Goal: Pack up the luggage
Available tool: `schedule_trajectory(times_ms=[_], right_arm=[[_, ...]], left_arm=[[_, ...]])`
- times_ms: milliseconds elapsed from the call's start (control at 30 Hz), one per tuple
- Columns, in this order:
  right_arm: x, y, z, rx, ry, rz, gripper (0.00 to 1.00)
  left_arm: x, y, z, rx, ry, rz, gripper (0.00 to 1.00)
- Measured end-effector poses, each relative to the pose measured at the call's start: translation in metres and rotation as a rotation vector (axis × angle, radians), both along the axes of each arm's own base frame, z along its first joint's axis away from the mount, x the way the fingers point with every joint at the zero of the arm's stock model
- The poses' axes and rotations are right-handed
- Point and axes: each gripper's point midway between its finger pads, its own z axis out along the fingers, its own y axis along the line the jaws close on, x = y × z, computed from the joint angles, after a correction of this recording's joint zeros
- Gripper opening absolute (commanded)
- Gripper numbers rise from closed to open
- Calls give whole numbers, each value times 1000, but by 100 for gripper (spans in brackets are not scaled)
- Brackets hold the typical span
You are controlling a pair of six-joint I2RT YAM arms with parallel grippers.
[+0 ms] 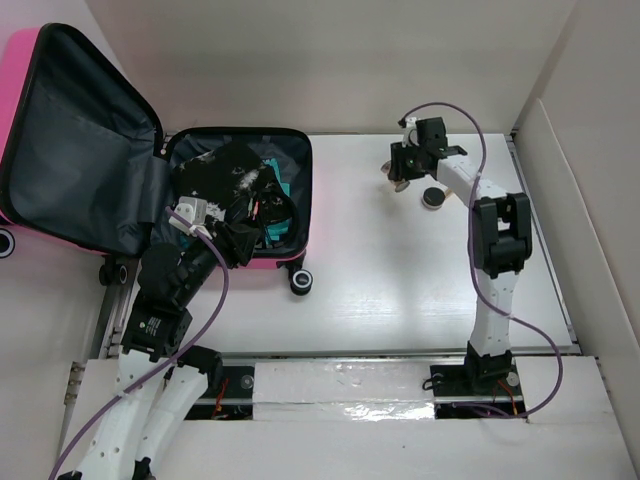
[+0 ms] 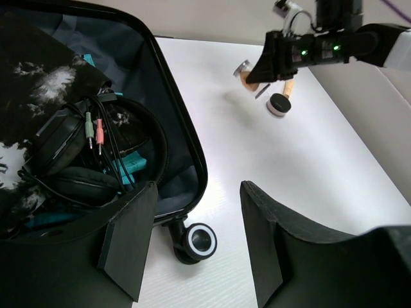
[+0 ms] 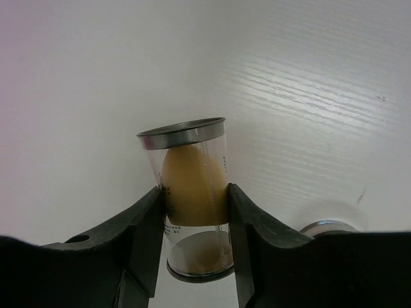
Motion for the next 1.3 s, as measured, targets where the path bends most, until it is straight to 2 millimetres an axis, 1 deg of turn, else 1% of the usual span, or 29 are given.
schedule_trajectory(times_ms=[67, 100, 167, 200, 233, 267, 333, 400, 433, 500, 567, 633, 700, 767, 800, 833, 867, 900, 933, 967, 1000, 1033, 1067, 1100, 1133, 1167, 1233, 1267, 1300], right_arm=[[-3, 14, 29, 52, -50, 33, 47], [-4, 25, 46, 83, -84, 55, 47], [-7, 53, 79, 138, -157, 115, 47], [-9, 67, 92, 170, -182, 143, 47], [-15, 94, 111, 204, -220, 195, 47], [-19, 116, 125, 235, -250, 238, 48], [-29, 160, 145, 288, -285, 313, 49], [-33, 204, 163, 337, -324, 375, 53], [-34, 225, 170, 362, -340, 399, 54], [-33, 259, 178, 408, -362, 431, 62], [-30, 283, 178, 448, -366, 445, 71], [-21, 295, 174, 475, -365, 440, 77], [-14, 295, 168, 489, -350, 418, 81], [-8, 286, 160, 490, -332, 388, 85], [-6, 279, 157, 487, -335, 372, 85], [-7, 269, 152, 477, -323, 351, 82], [-9, 257, 146, 466, -303, 328, 62], [-12, 243, 141, 461, -297, 303, 46], [-16, 225, 134, 455, -287, 265, 30], [-21, 205, 130, 446, -279, 225, 13], [-26, 183, 124, 442, -269, 177, 10], [-29, 157, 120, 437, -273, 116, 9], [-32, 127, 115, 426, -274, 50, 12], [-33, 95, 110, 408, -277, -26, 19], [-32, 61, 104, 384, -283, -110, 28], [-30, 28, 97, 354, -289, -193, 49], [-27, -36, 81, 283, -294, -360, 64], [-27, -61, 72, 251, -291, -424, 75], [-29, -85, 62, 212, -282, -485, 78]], left_arm=[[0, 0, 0, 0, 0, 0, 51], [0, 0, 0, 0, 0, 0, 51], [0, 0, 0, 0, 0, 0, 51], [0, 0, 0, 0, 0, 0, 51], [0, 0, 0, 0, 0, 0, 51], [0, 0, 0, 0, 0, 0, 51], [0, 0, 0, 0, 0, 0, 51], [0, 0, 0, -1, -1, 0, 51], [0, 0, 0, 0, 0, 0, 51], [0, 0, 0, 0, 0, 0, 52], [0, 0, 0, -1, -1, 0, 52], [0, 0, 0, 0, 0, 0, 52], [0, 0, 0, -1, -1, 0, 52], [0, 0, 0, -1, -1, 0, 52], [-1, 0, 1, -1, -3, 0, 52], [-1, 0, 1, -2, -5, 0, 52], [-1, 0, 2, -2, -6, 0, 52], [-1, 0, 2, -2, -7, 0, 52], [-1, 0, 2, -3, -8, 0, 52], [-1, 0, 2, -3, -8, 0, 52], [-2, 0, 2, -3, -8, 0, 52], [-2, 0, 3, -3, -10, 0, 52], [-2, 0, 3, -4, -12, -1, 52], [-3, 0, 3, -4, -13, -3, 52], [-3, 0, 4, -5, -15, -6, 52], [-4, -1, 4, -6, -16, -8, 52], [-4, -1, 4, -7, -17, -14, 52], [-4, -2, 4, -7, -17, -16, 52], [-5, -2, 4, -7, -16, -19, 52]])
